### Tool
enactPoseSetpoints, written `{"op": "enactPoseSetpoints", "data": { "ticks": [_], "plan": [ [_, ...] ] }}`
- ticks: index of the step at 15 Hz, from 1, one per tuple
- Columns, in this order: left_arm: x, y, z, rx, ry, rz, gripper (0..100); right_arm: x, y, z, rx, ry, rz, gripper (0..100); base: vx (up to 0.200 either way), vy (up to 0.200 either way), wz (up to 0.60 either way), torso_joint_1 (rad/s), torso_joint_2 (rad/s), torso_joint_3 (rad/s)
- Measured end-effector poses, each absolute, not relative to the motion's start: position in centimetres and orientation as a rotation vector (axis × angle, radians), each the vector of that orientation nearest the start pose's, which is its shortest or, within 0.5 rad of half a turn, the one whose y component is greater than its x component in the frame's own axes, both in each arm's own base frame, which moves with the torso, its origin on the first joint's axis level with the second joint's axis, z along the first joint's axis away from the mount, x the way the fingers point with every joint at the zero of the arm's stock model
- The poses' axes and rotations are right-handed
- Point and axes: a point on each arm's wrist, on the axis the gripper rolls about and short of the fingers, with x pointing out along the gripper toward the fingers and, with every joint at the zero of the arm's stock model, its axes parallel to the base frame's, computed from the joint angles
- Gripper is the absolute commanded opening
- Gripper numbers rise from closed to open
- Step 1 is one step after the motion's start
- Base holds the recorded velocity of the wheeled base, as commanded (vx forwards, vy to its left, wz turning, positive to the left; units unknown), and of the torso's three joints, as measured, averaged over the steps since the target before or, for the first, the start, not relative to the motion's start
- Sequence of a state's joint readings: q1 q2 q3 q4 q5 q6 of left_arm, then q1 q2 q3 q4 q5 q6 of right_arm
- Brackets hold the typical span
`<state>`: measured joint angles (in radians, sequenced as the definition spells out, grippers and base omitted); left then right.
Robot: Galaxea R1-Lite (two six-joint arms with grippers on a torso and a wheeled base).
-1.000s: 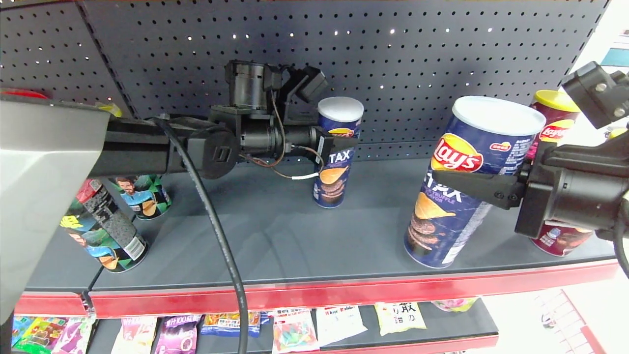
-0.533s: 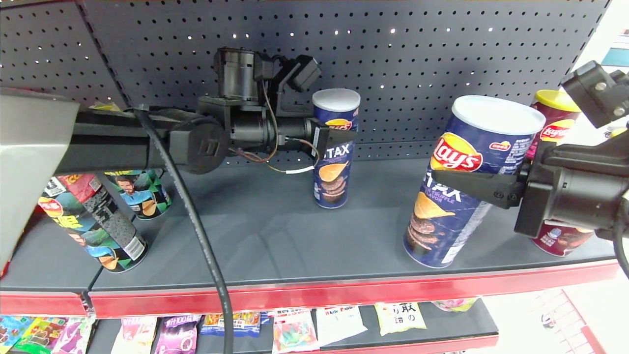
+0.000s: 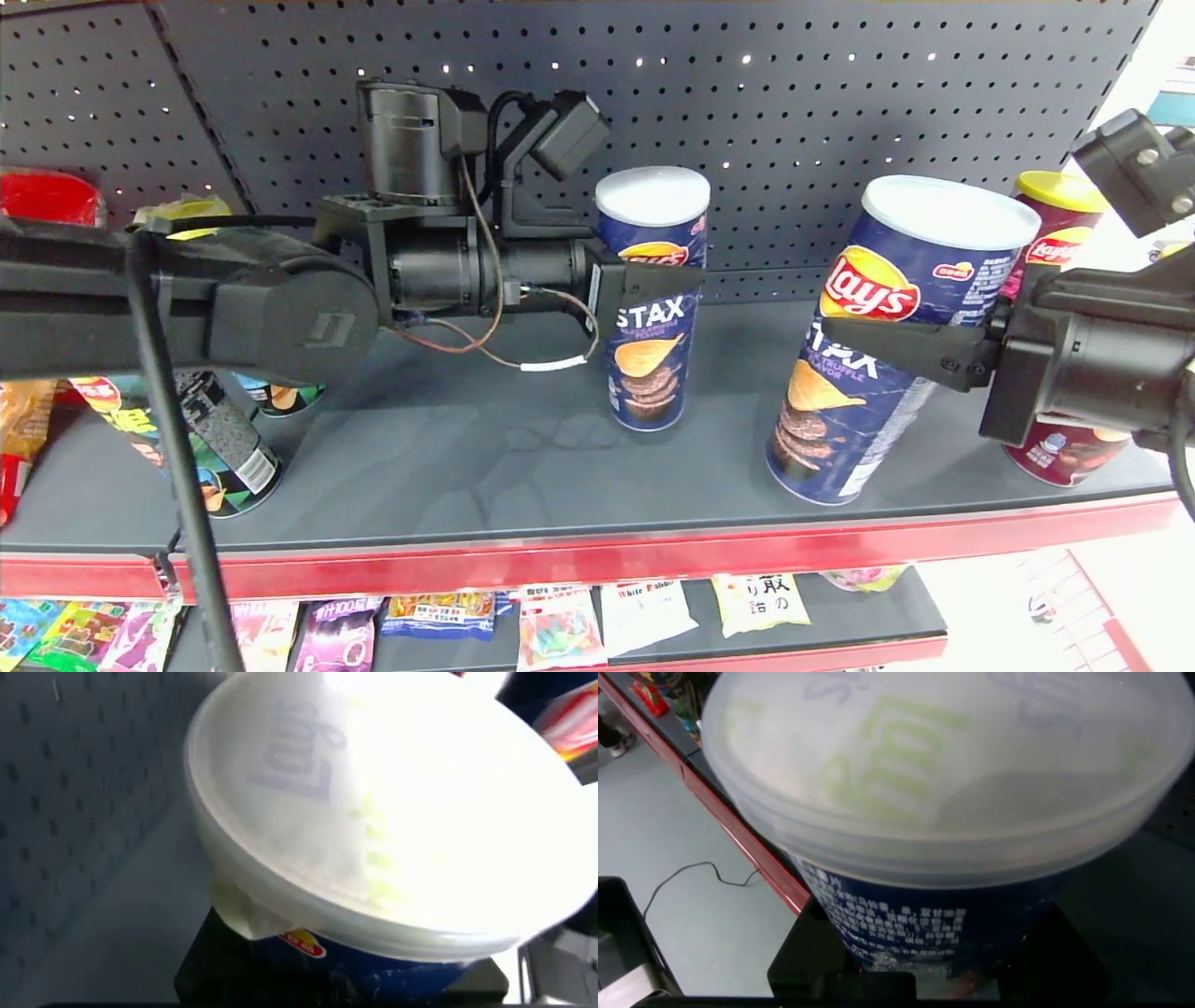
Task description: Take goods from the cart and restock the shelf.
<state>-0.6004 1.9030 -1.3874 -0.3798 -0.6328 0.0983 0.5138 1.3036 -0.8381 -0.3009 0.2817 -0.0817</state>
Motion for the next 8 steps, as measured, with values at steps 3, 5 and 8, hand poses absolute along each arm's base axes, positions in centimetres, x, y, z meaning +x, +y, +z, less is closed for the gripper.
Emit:
{"op": "enactPoseSetpoints", "data": {
  "ticks": [3, 5, 8],
  "plan": [
    [29.7, -22.4, 24.0, 0.085, 0.108, -1.246, 0, 18.1, 10.9, 26.3, -0.097, 0.131, 0.801, 0, 0.0, 0.0, 0.0, 0.0, 0.0, 0.0],
    [28.7, -21.7, 23.4, 0.085, 0.138, -1.247, 0, 18.0, 10.9, 26.4, -0.096, 0.128, 0.801, 0, 0.0, 0.0, 0.0, 0.0, 0.0, 0.0],
    [27.7, -21.0, 23.2, 0.089, 0.129, -1.243, 0, 18.1, 10.9, 26.4, -0.096, 0.127, 0.799, 0, 0.0, 0.0, 0.0, 0.0, 0.0, 0.0]
  ]
}}
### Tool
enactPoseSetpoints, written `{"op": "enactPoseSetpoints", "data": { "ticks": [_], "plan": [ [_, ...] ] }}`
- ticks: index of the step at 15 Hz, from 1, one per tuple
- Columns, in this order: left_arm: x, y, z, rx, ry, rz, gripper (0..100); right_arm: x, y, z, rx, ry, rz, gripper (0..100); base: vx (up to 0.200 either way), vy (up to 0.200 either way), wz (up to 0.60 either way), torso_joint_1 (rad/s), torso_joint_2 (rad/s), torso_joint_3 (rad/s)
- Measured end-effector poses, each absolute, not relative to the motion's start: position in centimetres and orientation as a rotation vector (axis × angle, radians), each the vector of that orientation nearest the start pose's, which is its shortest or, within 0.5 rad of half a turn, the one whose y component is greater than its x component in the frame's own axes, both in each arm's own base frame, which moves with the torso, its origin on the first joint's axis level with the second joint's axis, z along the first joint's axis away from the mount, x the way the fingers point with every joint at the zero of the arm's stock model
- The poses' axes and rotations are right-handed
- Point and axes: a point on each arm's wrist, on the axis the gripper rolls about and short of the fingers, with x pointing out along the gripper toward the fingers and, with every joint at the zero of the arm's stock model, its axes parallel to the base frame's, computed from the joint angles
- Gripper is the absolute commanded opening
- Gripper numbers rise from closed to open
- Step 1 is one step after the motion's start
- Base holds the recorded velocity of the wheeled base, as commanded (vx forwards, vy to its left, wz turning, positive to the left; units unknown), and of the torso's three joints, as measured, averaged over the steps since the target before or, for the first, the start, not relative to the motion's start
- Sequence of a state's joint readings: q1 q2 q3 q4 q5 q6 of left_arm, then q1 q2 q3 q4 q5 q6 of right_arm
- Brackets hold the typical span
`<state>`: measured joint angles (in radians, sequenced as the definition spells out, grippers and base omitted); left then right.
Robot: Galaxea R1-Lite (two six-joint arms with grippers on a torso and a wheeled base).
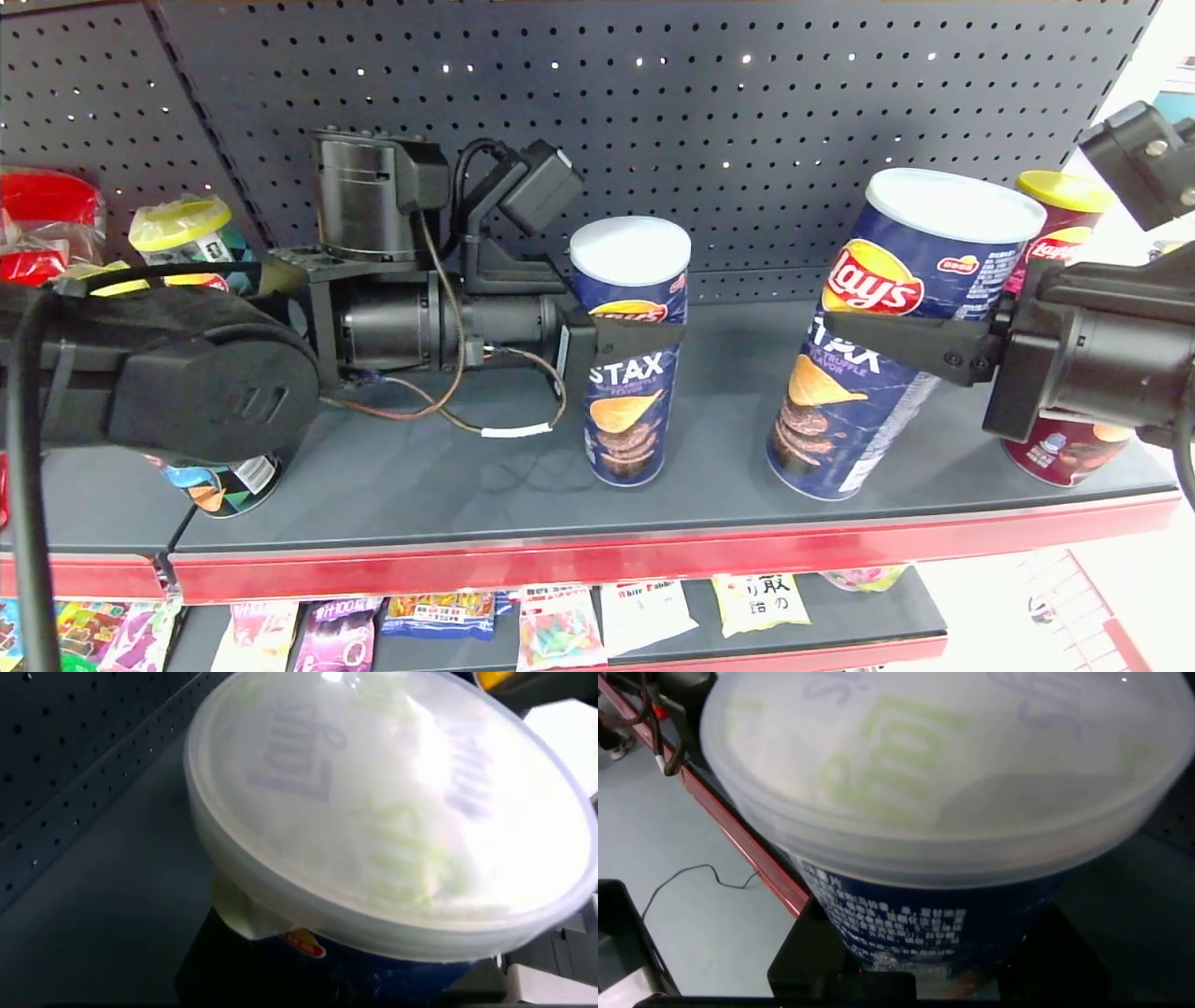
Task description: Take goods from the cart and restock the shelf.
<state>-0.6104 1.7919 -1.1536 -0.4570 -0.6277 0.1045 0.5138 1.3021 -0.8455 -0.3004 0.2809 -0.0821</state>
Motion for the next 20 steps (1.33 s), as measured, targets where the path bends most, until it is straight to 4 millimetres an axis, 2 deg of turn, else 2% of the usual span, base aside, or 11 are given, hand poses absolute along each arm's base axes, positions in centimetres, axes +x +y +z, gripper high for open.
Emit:
{"op": "enactPoseSetpoints", "data": {
  "ticks": [9, 20],
  "plan": [
    [25.7, -20.6, 20.7, 0.102, 0.131, -1.249, 0, 18.3, 11.1, 26.3, -0.097, 0.134, 0.799, 0, 0.0, 0.0, 0.0, 0.0, 0.0, 0.0],
    [24.9, -20.1, 20.1, 0.105, 0.157, -1.251, 0, 19.0, 11.4, 26.5, -0.098, 0.133, 0.795, 0, 0.0, 0.0, 0.0, 0.0, 0.0, 0.0]
  ]
}}
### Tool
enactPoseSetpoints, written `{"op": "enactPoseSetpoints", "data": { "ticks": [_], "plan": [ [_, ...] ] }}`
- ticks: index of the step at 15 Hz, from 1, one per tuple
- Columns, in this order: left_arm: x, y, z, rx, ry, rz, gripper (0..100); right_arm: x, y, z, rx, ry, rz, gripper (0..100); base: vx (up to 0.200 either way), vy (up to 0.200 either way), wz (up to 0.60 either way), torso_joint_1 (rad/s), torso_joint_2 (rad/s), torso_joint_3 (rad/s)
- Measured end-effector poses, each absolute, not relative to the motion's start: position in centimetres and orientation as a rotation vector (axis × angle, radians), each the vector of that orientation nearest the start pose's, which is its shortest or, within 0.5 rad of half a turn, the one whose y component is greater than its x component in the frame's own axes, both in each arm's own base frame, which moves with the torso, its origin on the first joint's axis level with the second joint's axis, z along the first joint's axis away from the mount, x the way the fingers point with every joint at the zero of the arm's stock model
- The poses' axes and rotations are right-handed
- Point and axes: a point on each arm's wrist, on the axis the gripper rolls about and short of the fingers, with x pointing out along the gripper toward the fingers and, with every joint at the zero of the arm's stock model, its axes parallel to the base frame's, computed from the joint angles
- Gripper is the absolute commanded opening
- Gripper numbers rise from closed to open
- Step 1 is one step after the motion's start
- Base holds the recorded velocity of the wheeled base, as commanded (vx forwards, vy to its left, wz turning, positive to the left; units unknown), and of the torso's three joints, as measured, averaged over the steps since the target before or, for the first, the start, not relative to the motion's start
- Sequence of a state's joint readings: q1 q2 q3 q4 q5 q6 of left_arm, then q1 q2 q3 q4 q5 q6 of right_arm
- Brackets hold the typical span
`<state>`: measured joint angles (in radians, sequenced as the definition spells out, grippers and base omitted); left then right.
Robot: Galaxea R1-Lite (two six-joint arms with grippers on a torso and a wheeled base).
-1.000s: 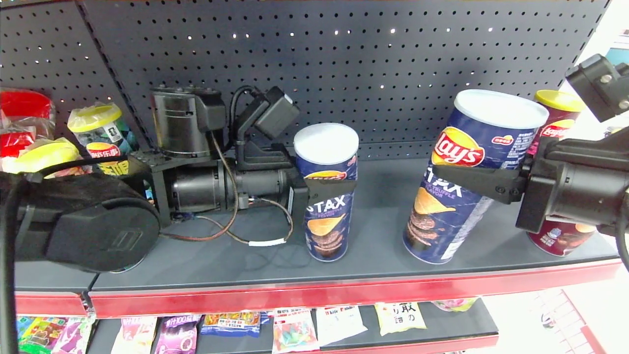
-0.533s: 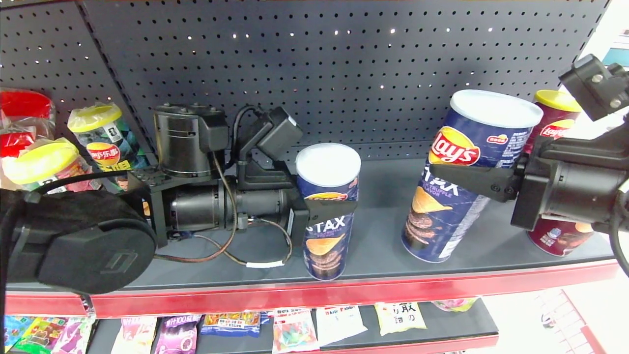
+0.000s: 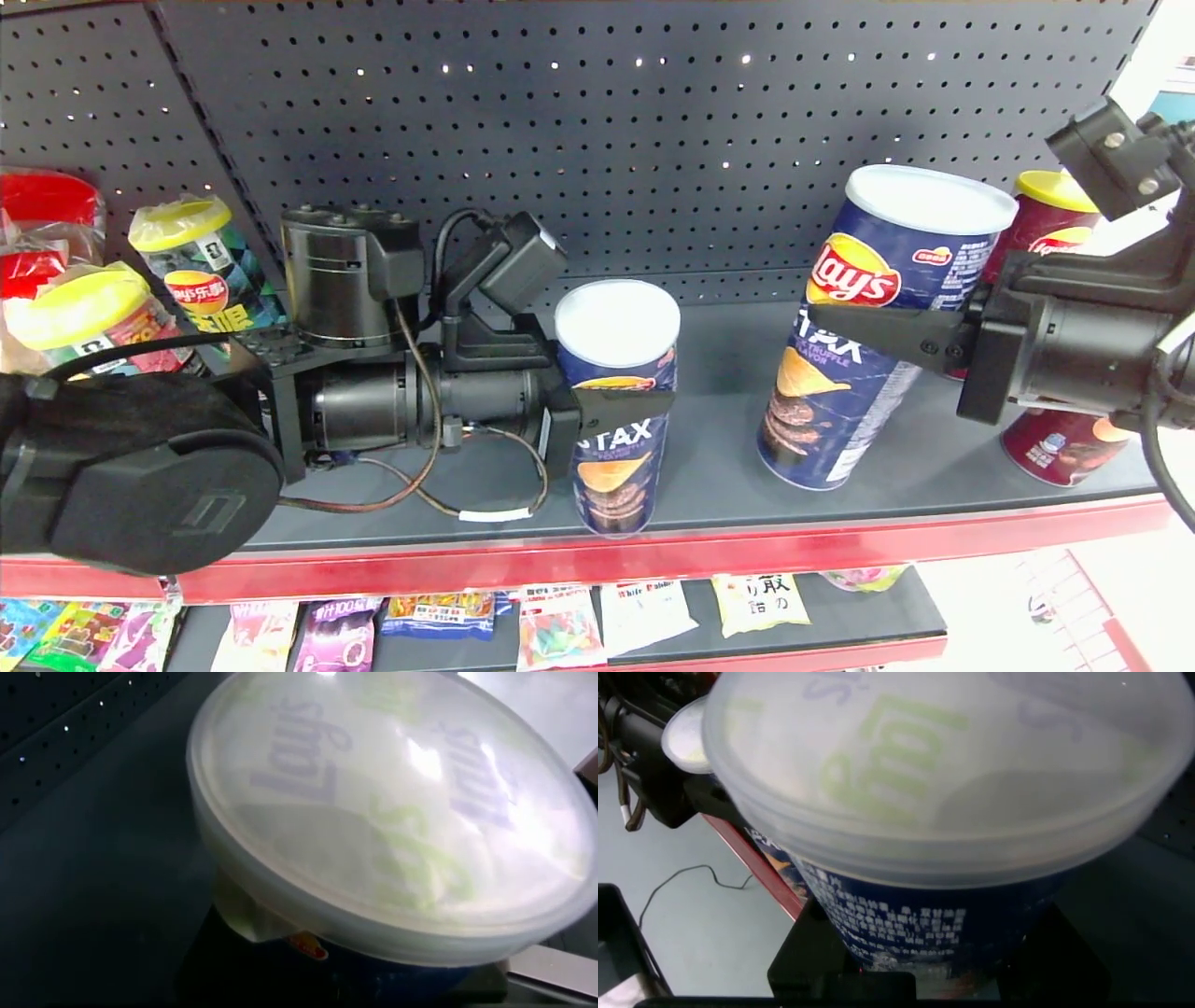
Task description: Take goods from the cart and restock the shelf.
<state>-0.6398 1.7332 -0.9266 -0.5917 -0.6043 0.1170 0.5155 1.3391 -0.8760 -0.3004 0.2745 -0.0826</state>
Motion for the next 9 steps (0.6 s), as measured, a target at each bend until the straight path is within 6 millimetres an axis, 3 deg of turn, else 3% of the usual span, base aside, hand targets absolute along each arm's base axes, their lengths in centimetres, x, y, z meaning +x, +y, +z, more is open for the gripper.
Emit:
{"op": "enactPoseSetpoints", "data": {
  "ticks": [9],
  "plan": [
    [24.46, -19.82, 19.68, 0.106, 0.173, -1.253, 0, 19.17, 11.58, 26.4, -0.099, 0.139, 0.794, 0, 0.0, 0.0, 0.0, 0.0, 0.0, 0.0]
  ]
}}
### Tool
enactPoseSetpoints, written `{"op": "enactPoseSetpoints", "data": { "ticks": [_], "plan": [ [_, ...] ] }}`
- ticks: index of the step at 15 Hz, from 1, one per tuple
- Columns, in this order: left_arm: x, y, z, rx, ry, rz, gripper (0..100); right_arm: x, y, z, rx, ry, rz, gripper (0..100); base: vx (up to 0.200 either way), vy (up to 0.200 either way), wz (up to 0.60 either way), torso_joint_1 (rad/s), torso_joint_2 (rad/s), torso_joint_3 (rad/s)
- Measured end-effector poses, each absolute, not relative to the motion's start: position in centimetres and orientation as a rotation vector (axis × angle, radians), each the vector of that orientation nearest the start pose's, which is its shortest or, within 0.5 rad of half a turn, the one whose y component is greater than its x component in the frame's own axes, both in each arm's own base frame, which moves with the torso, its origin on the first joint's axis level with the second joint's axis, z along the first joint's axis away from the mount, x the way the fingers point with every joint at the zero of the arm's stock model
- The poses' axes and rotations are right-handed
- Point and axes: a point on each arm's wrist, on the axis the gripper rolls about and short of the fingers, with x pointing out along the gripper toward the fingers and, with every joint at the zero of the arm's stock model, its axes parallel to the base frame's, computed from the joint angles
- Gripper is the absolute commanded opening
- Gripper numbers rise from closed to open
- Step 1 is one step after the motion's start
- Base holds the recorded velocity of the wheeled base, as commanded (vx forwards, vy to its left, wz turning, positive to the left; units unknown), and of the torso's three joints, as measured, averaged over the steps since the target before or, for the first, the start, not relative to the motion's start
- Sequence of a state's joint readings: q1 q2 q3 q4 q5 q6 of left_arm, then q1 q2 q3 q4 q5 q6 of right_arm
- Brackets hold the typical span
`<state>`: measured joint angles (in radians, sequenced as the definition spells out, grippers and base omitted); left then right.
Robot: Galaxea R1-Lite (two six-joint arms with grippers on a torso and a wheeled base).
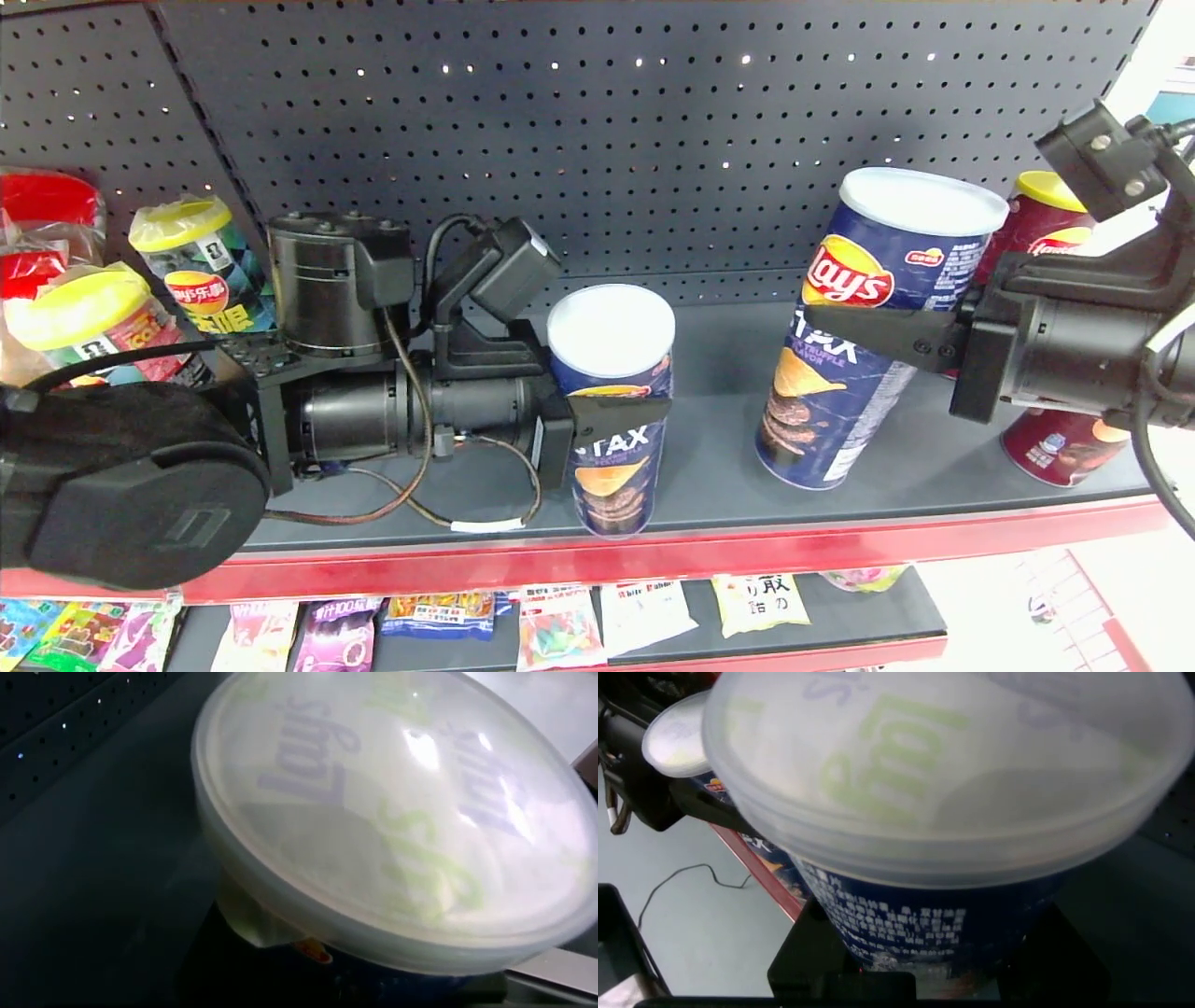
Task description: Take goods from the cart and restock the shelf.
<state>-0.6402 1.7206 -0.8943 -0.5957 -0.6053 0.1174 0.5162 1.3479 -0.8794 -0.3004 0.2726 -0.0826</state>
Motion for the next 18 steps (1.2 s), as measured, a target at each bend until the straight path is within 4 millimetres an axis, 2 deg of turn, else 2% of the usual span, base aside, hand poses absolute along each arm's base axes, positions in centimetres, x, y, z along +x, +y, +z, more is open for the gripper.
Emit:
{"op": "enactPoseSetpoints", "data": {
  "ticks": [1, 3, 13, 18],
  "plan": [
    [24.4, -19.8, 19.5, 0.107, 0.179, -1.253, 100, 19.2, 11.6, 26.4, -0.099, 0.139, 0.794, 0, 0.0, 0.0, 0.0, 0.0, 0.0, 0.0],
    [24.3, -19.7, 19.0, 0.106, 0.213, -1.253, 100, 19.2, 11.6, 26.4, -0.099, 0.139, 0.793, 0, 0.0, 0.0, 0.0, 0.0, 0.0, 0.0],
    [24.3, -19.6, 19.2, 0.105, 0.198, -1.252, 100, 19.2, 11.6, 26.3, -0.099, 0.141, 0.793, 0, 0.0, 0.0, 0.0, 0.0, 0.0, 0.0],
    [22.8, -18.2, 18.5, 0.103, 0.236, -1.242, 100, 19.4, 11.7, 26.6, -0.1, 0.134, 0.794, 0, 0.0, 0.0, 0.0, 0.0, 0.0, 0.0]
  ]
}}
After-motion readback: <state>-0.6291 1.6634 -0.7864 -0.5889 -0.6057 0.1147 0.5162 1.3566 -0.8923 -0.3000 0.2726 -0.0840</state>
